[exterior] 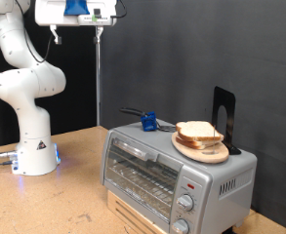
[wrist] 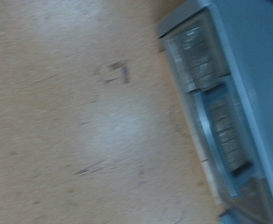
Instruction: Make a piece of toast with the oven
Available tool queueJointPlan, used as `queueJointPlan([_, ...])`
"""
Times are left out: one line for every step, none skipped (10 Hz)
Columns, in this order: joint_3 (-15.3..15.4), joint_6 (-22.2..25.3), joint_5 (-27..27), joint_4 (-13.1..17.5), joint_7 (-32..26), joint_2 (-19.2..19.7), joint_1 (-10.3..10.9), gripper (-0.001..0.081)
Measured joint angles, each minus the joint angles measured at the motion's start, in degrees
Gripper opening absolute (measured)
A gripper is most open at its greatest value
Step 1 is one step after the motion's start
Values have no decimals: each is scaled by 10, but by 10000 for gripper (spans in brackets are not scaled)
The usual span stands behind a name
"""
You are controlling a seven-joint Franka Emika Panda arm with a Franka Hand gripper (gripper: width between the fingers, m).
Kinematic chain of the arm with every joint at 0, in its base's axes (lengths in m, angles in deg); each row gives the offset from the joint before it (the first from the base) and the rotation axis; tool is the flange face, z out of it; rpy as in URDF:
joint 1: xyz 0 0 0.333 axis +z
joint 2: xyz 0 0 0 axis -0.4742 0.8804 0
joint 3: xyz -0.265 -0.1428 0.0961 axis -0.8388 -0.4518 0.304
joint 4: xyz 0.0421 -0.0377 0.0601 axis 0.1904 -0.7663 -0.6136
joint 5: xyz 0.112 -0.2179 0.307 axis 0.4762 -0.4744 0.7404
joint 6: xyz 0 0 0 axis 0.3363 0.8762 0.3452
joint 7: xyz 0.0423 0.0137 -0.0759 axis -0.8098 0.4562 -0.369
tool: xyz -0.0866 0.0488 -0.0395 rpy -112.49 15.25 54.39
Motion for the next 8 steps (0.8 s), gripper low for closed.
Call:
queueJointPlan([-18, -3, 41, 0, -27, -3, 9, 808])
queueJointPlan([-36, 4, 73, 0, -70, 2, 23, 808])
queueJointPlan([-52, 8, 84, 0, -114, 19, 37, 808])
queueJointPlan([-57, 0, 77, 0, -137, 44, 42, 808])
queueJointPlan([-52, -25, 56, -3, -137, 69, 39, 808])
queueJointPlan([-45, -59, 35, -10, -117, 91, 34, 808])
queueJointPlan([-37, -78, 23, -12, -104, 103, 25, 808])
queueJointPlan([-38, -70, 30, -12, -112, 102, 26, 808])
